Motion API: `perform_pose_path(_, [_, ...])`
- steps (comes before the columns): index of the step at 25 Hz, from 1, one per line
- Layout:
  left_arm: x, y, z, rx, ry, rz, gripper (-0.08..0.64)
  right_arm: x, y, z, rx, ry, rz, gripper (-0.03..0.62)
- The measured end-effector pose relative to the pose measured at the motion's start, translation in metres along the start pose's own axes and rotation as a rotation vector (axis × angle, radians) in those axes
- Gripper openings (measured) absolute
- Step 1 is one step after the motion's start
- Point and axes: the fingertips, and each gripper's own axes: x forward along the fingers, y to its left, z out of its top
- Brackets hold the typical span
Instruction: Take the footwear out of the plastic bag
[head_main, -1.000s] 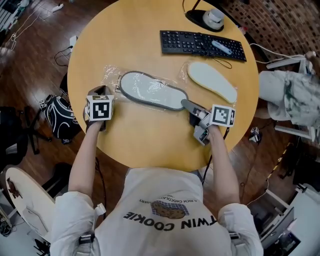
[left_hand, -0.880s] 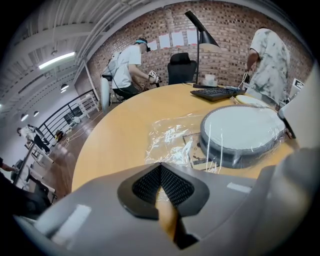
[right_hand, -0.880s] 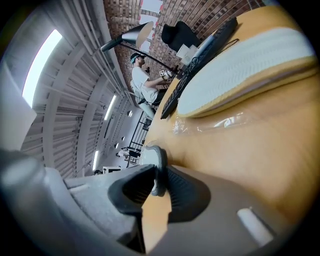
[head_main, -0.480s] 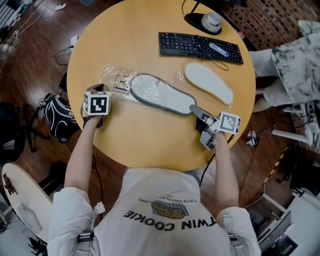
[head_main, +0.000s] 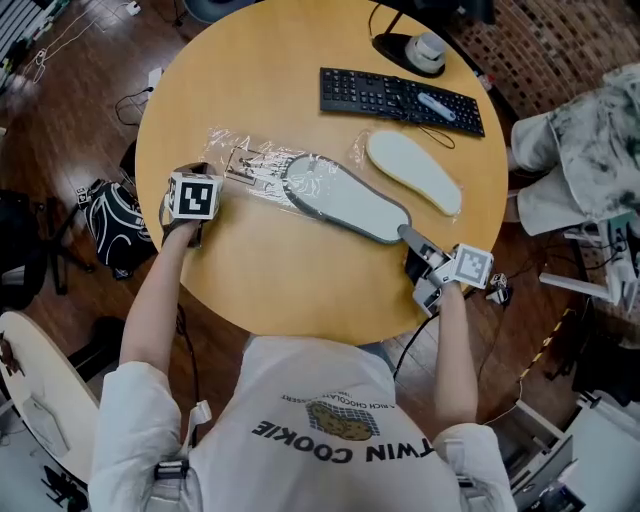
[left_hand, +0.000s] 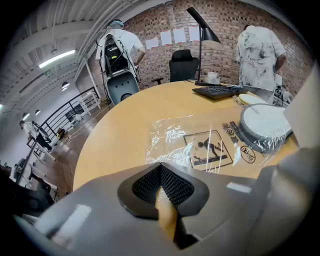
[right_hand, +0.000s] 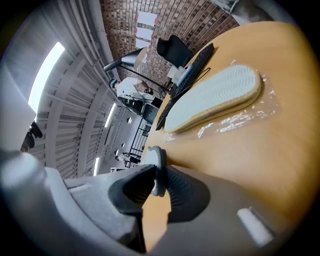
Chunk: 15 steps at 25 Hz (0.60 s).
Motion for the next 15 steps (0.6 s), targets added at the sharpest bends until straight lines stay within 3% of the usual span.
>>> perform_pose_path(15, [-0.003, 0.003, 0.005, -0.011, -0.009, 0.019, 0.003, -0.071, -0.006, 0.007, 0.02, -0.098, 0.05, 0.063])
